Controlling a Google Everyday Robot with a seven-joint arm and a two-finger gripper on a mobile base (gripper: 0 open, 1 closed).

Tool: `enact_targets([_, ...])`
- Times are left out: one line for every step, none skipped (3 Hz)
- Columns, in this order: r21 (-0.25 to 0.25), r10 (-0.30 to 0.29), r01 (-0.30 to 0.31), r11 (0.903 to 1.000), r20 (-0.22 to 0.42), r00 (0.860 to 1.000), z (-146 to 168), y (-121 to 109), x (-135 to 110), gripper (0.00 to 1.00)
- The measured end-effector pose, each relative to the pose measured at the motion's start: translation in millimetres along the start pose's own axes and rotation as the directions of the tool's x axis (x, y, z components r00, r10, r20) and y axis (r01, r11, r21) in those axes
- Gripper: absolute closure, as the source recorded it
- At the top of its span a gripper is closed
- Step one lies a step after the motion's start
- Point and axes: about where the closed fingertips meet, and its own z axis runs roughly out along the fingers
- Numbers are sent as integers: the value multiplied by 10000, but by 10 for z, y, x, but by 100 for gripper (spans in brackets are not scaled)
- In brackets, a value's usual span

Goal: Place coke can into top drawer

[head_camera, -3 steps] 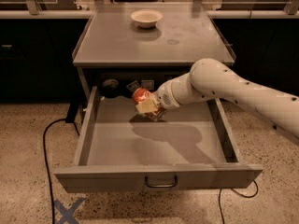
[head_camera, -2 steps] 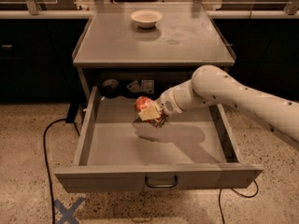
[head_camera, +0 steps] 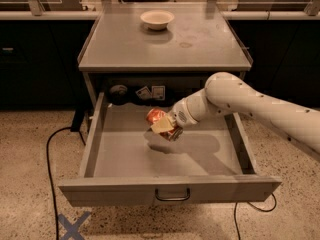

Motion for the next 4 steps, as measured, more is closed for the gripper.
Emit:
enact_targets([-79, 90, -90, 9999, -63, 9999, 67, -14, 58, 100])
enact_targets([-128, 492, -493, 9987, -77, 9988, 175, -98, 237, 100])
enact_targets([-131, 888, -890, 9959, -120, 9960, 282, -185, 413, 100])
enact_targets([-108, 1275, -1277, 9918, -218, 9916, 377, -261, 582, 100])
